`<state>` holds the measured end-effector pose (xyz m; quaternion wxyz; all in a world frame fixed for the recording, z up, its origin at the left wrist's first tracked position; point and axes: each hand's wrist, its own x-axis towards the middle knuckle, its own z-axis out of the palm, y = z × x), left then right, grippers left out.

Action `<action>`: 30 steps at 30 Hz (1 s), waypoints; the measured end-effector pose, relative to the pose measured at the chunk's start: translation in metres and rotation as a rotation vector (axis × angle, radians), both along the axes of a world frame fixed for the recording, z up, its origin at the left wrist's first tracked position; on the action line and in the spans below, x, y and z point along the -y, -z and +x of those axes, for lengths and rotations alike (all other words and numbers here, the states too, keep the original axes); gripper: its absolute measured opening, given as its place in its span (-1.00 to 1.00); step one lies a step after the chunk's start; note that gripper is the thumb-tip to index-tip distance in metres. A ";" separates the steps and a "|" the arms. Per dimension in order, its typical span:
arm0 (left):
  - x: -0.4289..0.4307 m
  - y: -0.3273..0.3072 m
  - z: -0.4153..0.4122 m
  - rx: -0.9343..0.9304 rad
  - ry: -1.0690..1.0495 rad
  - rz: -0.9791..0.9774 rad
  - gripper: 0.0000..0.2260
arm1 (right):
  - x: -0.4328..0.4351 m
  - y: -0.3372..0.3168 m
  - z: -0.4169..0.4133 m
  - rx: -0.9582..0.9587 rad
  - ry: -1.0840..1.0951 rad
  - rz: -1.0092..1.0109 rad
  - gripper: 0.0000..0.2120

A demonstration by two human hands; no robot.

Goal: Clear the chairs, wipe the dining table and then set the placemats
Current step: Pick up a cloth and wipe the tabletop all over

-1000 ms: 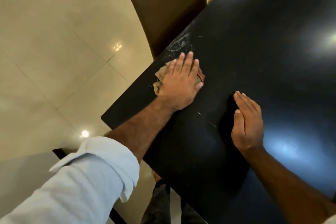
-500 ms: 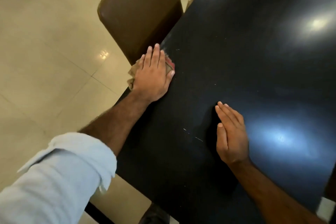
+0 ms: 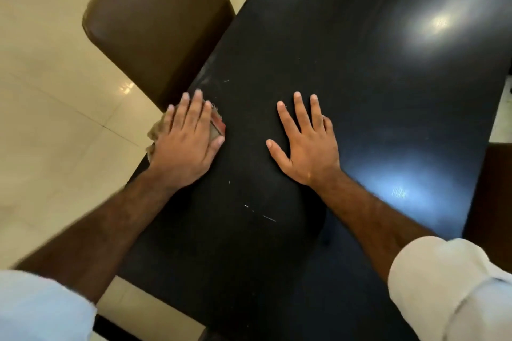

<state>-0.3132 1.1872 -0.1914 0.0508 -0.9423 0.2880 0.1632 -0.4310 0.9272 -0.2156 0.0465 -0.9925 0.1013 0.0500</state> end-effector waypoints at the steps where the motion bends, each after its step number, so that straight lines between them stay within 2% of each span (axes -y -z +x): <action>1: 0.014 0.001 0.017 0.019 -0.030 -0.030 -0.26 | -0.001 0.001 -0.001 0.002 0.003 -0.001 -0.20; 4: 0.070 0.002 0.046 0.082 -0.027 -0.089 -0.27 | 0.000 0.003 0.000 0.013 0.000 0.007 -0.27; 6: 0.092 0.004 0.033 0.071 0.072 -0.126 -0.26 | 0.003 0.004 -0.002 0.023 -0.007 0.017 -0.32; 10: 0.058 0.002 -0.028 -0.009 0.271 -0.125 -0.25 | 0.004 0.006 -0.003 0.018 0.015 0.037 -0.35; 12: 0.027 -0.002 -0.034 -0.042 0.271 -0.070 -0.25 | 0.002 0.004 -0.001 0.013 0.024 0.037 -0.34; 15: 0.020 -0.001 0.010 -0.024 0.173 -0.033 -0.25 | 0.000 0.004 0.002 0.006 0.024 0.038 -0.34; 18: 0.063 -0.002 0.080 0.034 0.044 -0.093 -0.28 | 0.003 0.006 0.002 0.011 0.031 0.026 -0.33; 21: 0.117 0.003 0.111 0.080 0.088 -0.130 -0.30 | 0.002 0.007 0.000 0.075 0.131 0.073 -0.29; 25: 0.159 0.005 0.062 0.081 0.312 -0.191 -0.29 | 0.004 0.009 -0.003 0.223 0.322 0.215 -0.25; 28: 0.132 0.003 0.001 0.034 0.485 -0.190 -0.29 | 0.007 0.010 -0.009 0.356 0.411 0.322 -0.29; 30: 0.096 0.001 -0.021 0.008 0.489 -0.149 -0.28 | 0.008 0.008 -0.011 0.357 0.439 0.330 -0.31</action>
